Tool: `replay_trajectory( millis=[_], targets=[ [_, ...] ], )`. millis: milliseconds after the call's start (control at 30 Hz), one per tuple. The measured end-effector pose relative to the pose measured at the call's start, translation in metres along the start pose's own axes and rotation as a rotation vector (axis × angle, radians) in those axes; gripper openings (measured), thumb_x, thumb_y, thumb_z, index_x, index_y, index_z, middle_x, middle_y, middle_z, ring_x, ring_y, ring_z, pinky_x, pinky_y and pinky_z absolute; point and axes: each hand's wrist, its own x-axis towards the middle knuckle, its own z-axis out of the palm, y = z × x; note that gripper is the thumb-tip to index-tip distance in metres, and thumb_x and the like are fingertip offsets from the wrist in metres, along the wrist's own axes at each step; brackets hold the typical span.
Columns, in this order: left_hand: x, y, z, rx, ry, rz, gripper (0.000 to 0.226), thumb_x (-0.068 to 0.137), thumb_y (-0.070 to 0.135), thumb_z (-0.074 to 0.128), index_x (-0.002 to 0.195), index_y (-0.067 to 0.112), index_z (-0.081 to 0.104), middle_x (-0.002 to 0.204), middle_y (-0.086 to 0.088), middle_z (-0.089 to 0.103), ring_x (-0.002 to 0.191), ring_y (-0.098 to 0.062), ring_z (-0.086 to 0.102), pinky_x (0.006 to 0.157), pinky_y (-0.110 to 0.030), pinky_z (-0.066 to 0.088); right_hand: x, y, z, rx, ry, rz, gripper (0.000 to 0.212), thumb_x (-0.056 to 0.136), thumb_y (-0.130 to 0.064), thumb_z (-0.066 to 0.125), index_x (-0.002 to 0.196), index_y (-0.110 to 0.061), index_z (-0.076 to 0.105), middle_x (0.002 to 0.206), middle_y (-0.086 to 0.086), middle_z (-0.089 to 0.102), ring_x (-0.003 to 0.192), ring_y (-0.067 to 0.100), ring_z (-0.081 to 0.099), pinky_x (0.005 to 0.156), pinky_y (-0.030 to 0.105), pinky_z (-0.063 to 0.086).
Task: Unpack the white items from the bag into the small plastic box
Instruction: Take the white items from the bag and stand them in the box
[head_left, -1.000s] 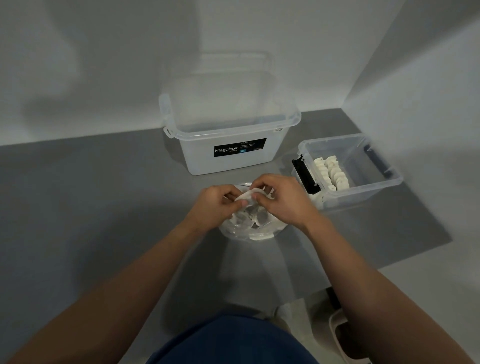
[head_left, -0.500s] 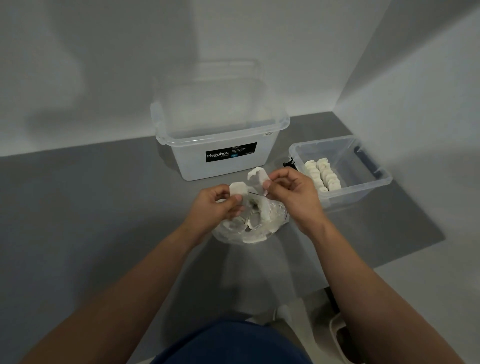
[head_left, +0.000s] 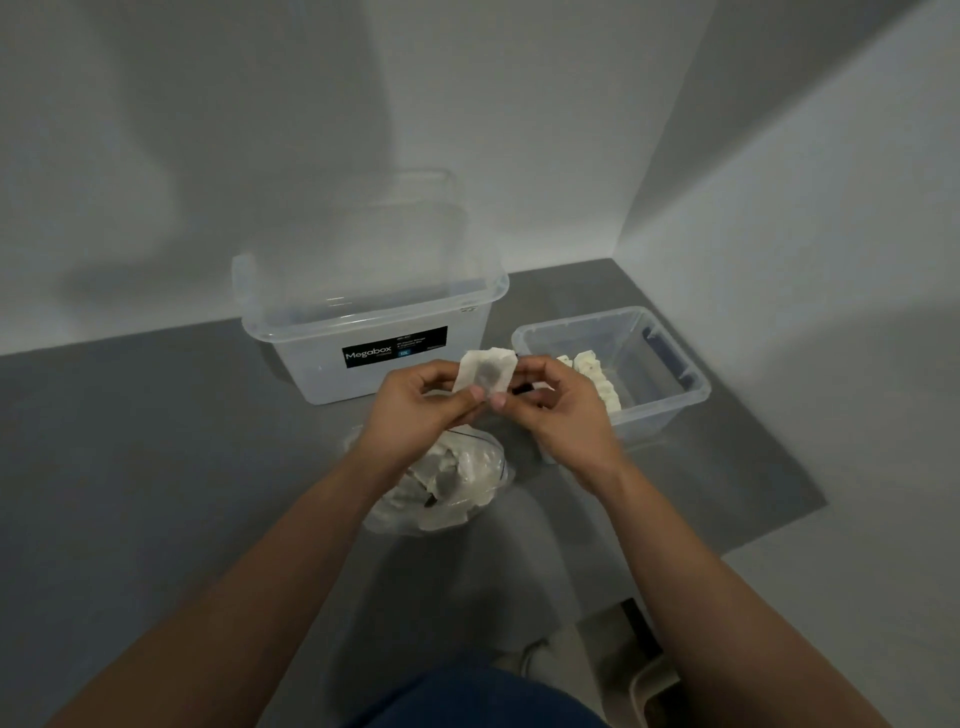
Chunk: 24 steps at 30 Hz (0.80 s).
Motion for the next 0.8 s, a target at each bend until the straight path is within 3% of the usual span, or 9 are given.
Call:
replay_trajectory(
  millis=[100,233,300,467,567,667,800],
  targets=[
    [0.006,0.009,0.015,0.104,-0.008,0.025,0.017,0.082,0.015,0.079,0.099,0.019,0.076,0.091,-0.004,0.076,0.083,-0.025,0.074,0.084,-0.045,0.06,0.01,-0.016,-0.033,-0.252,-0.01,-0.132,0.039,0.086,-0.029,0.08,0.123,-0.029,0.068,0.108,-0.01,0.068,0.083,0.011,0.069,0.072,0.024,0.058],
    [0.013,0.019,0.039,0.16,-0.038,0.041,0.018,0.082,0.016,0.079,0.1,0.02,0.076,0.09,-0.002,0.076,0.082,-0.022,0.074,0.084,-0.041,0.06,0.029,-0.032,-0.074,-0.486,-0.132,-0.222,0.011,0.091,-0.03,0.075,0.101,-0.027,0.077,0.093,-0.015,0.074,0.082,0.007,0.071,0.077,0.032,0.059],
    [0.02,0.02,0.051,0.148,-0.051,0.029,0.018,0.083,0.017,0.078,0.101,0.021,0.077,0.092,-0.002,0.076,0.086,-0.022,0.074,0.087,-0.043,0.059,0.037,-0.036,-0.095,-0.548,-0.174,-0.228,0.007,0.09,-0.031,0.075,0.096,-0.029,0.077,0.089,-0.015,0.075,0.082,0.005,0.07,0.077,0.027,0.057],
    [0.033,0.015,0.08,0.092,0.068,0.037,0.013,0.086,0.012,0.074,0.098,0.016,0.076,0.09,-0.002,0.076,0.089,-0.021,0.074,0.089,-0.04,0.058,0.059,-0.036,-0.148,-0.635,-0.02,-0.252,0.005,0.089,-0.03,0.076,0.094,-0.029,0.077,0.084,-0.018,0.073,0.077,-0.005,0.065,0.069,0.007,0.047],
    [0.035,0.009,0.09,0.095,0.12,0.036,0.012,0.086,0.011,0.074,0.096,0.017,0.077,0.087,-0.003,0.076,0.088,-0.022,0.073,0.087,-0.037,0.059,0.074,-0.022,-0.168,-0.73,0.003,-0.242,0.006,0.09,-0.03,0.074,0.094,-0.027,0.077,0.086,-0.016,0.073,0.079,-0.001,0.066,0.073,0.01,0.048],
    [0.033,0.005,0.1,0.066,0.126,-0.001,0.013,0.086,0.008,0.074,0.096,0.016,0.075,0.087,-0.005,0.076,0.087,-0.023,0.074,0.084,-0.034,0.06,0.091,0.001,-0.178,-0.898,-0.121,-0.18,0.006,0.09,-0.028,0.073,0.094,-0.024,0.076,0.086,-0.012,0.071,0.08,0.005,0.066,0.076,0.019,0.05],
    [0.03,0.0,0.107,0.098,0.145,-0.017,0.014,0.086,0.008,0.074,0.099,0.012,0.075,0.087,-0.006,0.077,0.086,-0.021,0.074,0.086,-0.035,0.06,0.109,0.028,-0.177,-1.081,-0.494,-0.022,0.003,0.087,-0.023,0.073,0.086,-0.025,0.075,0.081,-0.016,0.068,0.08,0.004,0.064,0.067,0.016,0.044]
  ],
)
